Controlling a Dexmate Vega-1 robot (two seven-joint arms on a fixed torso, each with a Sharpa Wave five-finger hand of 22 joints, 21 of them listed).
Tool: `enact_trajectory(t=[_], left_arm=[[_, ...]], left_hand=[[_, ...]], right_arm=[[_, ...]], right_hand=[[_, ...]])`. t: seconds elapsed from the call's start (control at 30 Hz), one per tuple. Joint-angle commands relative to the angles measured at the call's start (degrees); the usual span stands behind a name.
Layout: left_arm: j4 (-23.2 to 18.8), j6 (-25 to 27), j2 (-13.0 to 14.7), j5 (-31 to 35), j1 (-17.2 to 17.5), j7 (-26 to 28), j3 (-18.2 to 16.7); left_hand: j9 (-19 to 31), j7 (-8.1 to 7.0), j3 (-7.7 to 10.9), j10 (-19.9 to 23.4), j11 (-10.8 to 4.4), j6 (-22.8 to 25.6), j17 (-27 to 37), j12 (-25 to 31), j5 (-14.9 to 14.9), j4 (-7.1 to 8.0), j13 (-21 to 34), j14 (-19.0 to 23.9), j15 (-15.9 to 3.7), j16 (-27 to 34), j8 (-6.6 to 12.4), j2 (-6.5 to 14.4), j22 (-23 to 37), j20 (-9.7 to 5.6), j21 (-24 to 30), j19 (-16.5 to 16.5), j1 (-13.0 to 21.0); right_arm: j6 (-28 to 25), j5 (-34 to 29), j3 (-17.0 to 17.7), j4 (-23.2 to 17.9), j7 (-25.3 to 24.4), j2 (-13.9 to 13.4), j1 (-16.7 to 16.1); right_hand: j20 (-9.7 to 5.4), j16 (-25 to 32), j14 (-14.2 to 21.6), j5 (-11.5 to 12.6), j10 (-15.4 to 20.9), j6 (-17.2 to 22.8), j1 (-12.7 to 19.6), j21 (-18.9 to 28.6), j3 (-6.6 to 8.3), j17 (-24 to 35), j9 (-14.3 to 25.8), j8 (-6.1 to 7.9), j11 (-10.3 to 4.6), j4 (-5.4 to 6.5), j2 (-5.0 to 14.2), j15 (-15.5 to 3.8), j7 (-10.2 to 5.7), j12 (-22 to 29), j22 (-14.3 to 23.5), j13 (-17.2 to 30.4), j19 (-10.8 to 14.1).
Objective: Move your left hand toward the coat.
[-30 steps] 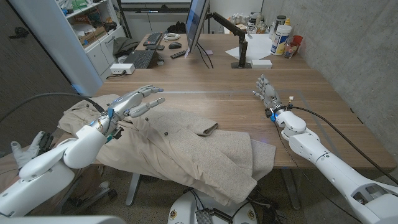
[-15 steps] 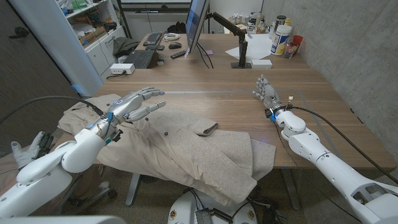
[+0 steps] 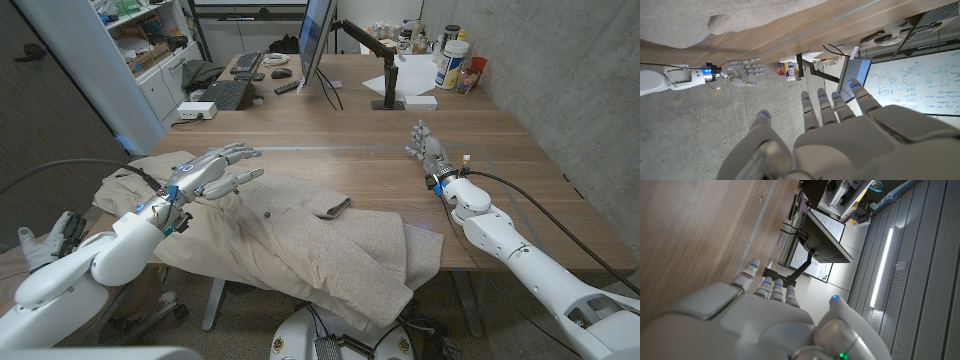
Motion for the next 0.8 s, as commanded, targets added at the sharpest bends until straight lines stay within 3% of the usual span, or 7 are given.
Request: enact_trajectory(t=[0.03, 0.23, 0.67, 0.77, 0.8], left_arm=[[-1.3, 0.8, -2.6, 7.5, 2.4, 1.6, -1.9], [0.3, -0.1, -3.5, 9.1, 2.2, 4.6, -1.4], [2.6, 0.3, -3.1, 9.1, 2.0, 5.9, -0.8], [3.5, 0.0, -2.9, 8.0, 1.6, 6.2, -0.4], [3.5, 0.1, -2.8, 8.0, 1.6, 6.2, -0.4]], left_hand=[[0.3, -0.37, -0.46, 0.4, -0.26, -0.8, 0.1, 0.3, 0.5, -0.16, 0.0, 0.6, -1.26, 0.2, -0.36, -0.7, 0.2, 0.13, -0.1, 0.2, -0.3], [0.3, -0.59, -0.62, 0.7, -0.37, -0.9, 0.1, 0.3, 0.6, -0.22, 0.0, 0.8, -1.58, 0.3, -0.45, -1.0, 0.2, -0.13, -0.1, 0.6, -0.5], [0.3, -0.75, -0.91, 1.1, -0.23, 0.1, 0.1, 0.3, 1.2, -0.49, 0.0, 1.6, -2.17, 0.3, -0.26, -1.6, 0.2, 0.03, 0.3, 2.3, -0.7], [0.4, -0.99, -1.18, 1.4, -0.20, 0.4, 0.1, 0.0, 2.0, -0.77, 0.0, 3.3, -1.78, 0.5, -0.42, -2.1, 0.2, 5.19, 0.6, 4.5, -1.1], [0.4, -1.00, -1.23, 1.6, -0.17, 0.5, 0.1, 0.1, 2.1, -0.81, 0.0, 3.7, -1.69, 0.6, -0.40, -2.2, 0.2, 5.57, 0.6, 4.8, -1.1]], right_arm=[[-0.1, 0.0, 0.0, 0.0, -0.1, 0.0, 0.0], [-0.3, -0.1, 0.0, -0.2, -0.4, 0.0, -0.1], [-0.5, -0.2, 0.0, -0.3, -0.6, 0.0, -0.1], [-0.6, -0.2, 0.0, -0.4, -0.7, 0.0, -0.1], [-0.6, -0.2, 0.0, -0.4, -0.7, 0.0, -0.1]], right_hand=[[0.10, 0.3, -0.4, 0.2, -0.7, -0.6, -0.5, 0.0, -0.23, 0.0, 0.1, -0.06, 0.05, 0.01, -0.21, -0.76, -0.13, 0.6, 0.1, 0.2, 0.2], [0.10, 0.3, -0.3, 0.2, -0.7, -0.7, -0.5, 0.0, -0.24, 0.0, 0.1, -0.07, 0.12, 0.01, -0.20, -0.77, -0.11, 0.6, 0.1, 0.2, 0.2], [0.09, 0.3, -0.4, 0.3, -0.7, -0.7, -0.5, 0.0, -0.30, 0.0, 0.1, -0.04, 0.03, -0.01, -0.19, -0.77, -0.07, 0.6, 0.1, 0.2, 0.2], [0.10, 0.4, -0.4, 0.3, -0.8, -0.7, -0.5, 0.0, -0.31, 0.0, 0.1, -0.03, 0.00, -0.02, -0.20, -0.79, -0.06, 0.6, 0.1, 0.2, 0.2], [0.09, 0.3, -0.4, 0.3, -0.7, -0.7, -0.5, 0.0, -0.31, 0.0, 0.1, -0.03, 0.02, -0.02, -0.20, -0.80, -0.07, 0.6, 0.1, 0.2, 0.2]])
